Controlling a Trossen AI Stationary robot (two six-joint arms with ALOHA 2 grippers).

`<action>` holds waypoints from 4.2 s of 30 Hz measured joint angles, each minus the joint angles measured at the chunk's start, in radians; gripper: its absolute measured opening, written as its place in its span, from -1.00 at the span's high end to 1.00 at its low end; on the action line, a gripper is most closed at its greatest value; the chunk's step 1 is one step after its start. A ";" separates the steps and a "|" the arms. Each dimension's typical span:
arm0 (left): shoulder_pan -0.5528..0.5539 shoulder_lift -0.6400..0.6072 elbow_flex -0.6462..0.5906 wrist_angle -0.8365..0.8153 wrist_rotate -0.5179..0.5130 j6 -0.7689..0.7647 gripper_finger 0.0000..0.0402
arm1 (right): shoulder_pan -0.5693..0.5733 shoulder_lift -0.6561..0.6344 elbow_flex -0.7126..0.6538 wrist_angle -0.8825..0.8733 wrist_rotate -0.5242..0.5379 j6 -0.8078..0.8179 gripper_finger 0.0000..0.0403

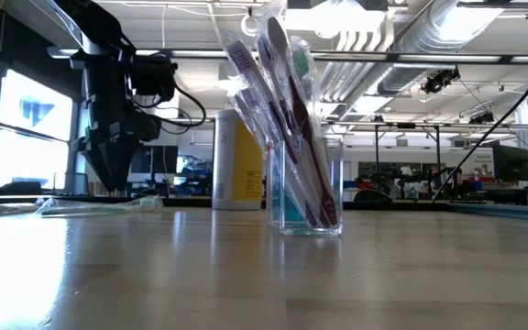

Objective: Pick & Place toothbrushing station
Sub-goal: Put the green toothbrush into the transparent organizer

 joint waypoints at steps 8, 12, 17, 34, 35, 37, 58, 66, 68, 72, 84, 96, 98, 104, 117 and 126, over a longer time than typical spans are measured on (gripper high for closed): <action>0.000 0.085 0.000 0.032 -0.016 -0.035 0.24 | 0.000 0.000 0.000 -0.024 -0.004 0.000 -0.09; 0.000 0.157 0.000 0.071 -0.018 -0.036 0.24 | 0.000 0.000 0.000 -0.027 -0.004 0.000 -0.09; 0.000 0.240 0.006 0.061 -0.025 -0.003 0.24 | 0.000 0.000 0.000 -0.032 -0.004 0.000 -0.09; -0.003 0.269 0.048 0.005 -0.063 0.073 0.94 | 0.000 0.000 0.000 -0.042 -0.004 0.000 -0.09; -0.008 0.265 0.056 -0.007 -0.072 0.072 0.96 | 0.000 0.000 0.000 -0.042 -0.005 0.000 -0.09; -0.027 0.247 0.075 -0.025 -0.101 0.070 0.96 | 0.001 0.000 0.000 -0.046 -0.022 0.000 -0.09; -0.649 -0.275 0.385 -0.378 -0.455 -0.238 0.98 | -0.016 0.000 0.001 0.057 -0.021 -0.090 -0.09; -0.997 -0.322 0.359 0.014 -0.559 -0.167 0.98 | -0.034 0.042 0.001 0.191 0.004 -0.305 -0.09; -1.061 -0.294 0.343 0.144 -0.568 -0.109 0.98 | -0.040 0.068 0.001 0.259 0.005 -0.354 -0.09; -1.152 -0.221 0.328 0.358 -0.585 -0.023 0.98 | -0.049 0.133 0.001 0.395 0.005 -0.475 -0.09; -1.204 0.000 0.328 0.615 -0.619 0.145 0.98 | -0.057 0.346 0.001 0.830 -0.007 -0.687 -0.09; -1.195 0.024 0.328 0.661 -0.629 0.197 0.98 | -0.059 0.428 0.001 0.963 -0.153 -0.721 -0.09; -1.195 0.024 0.328 0.671 -0.630 0.197 0.98 | -0.058 0.428 0.001 0.976 -0.167 -0.719 -0.09; -1.160 0.061 0.328 0.698 -0.628 0.194 0.98 | -0.071 0.428 0.001 0.978 -0.174 -0.697 0.05; -1.133 0.078 0.328 0.704 -0.624 0.201 0.98 | -0.091 0.428 0.001 0.942 -0.191 -0.663 0.56; -1.132 0.078 0.328 0.704 -0.562 0.201 0.76 | -0.091 0.428 0.001 0.930 -0.195 -0.673 0.93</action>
